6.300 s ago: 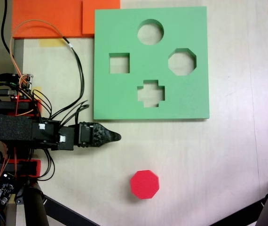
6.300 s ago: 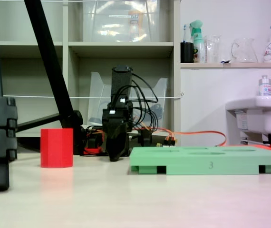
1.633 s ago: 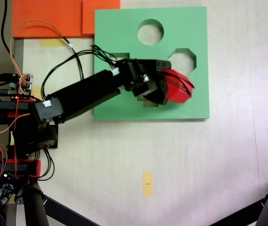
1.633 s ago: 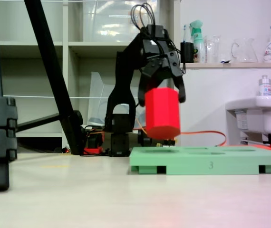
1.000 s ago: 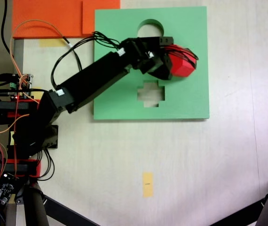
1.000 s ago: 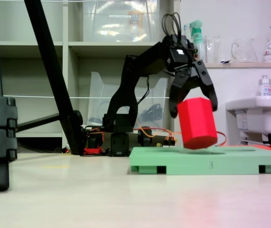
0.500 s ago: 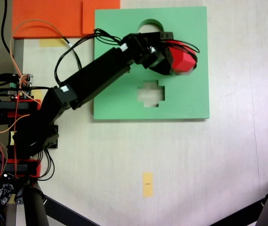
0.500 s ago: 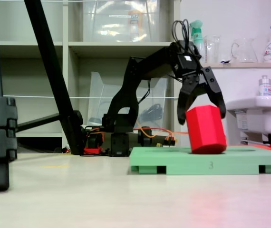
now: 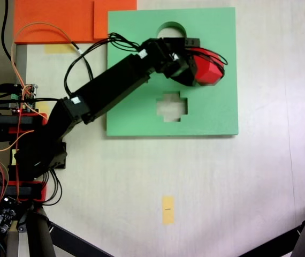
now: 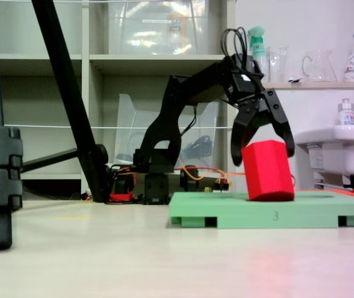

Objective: Put the octagonal pillar block into the corresponding hole

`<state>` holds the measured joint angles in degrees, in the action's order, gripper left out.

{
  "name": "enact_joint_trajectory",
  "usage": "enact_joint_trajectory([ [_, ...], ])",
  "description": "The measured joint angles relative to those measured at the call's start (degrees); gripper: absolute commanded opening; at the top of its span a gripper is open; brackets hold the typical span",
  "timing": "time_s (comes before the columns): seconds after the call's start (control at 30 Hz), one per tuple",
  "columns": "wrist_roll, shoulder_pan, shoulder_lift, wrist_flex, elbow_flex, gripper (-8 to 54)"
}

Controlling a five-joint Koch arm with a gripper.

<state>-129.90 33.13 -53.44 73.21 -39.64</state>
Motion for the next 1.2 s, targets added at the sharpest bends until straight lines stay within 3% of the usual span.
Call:
enact_joint_trajectory([
  [0.5,-8.09,-0.26,1.76,-0.44,1.23,19.5],
  [1.2,-7.38,2.11,1.76,4.57,1.14,19.4],
])
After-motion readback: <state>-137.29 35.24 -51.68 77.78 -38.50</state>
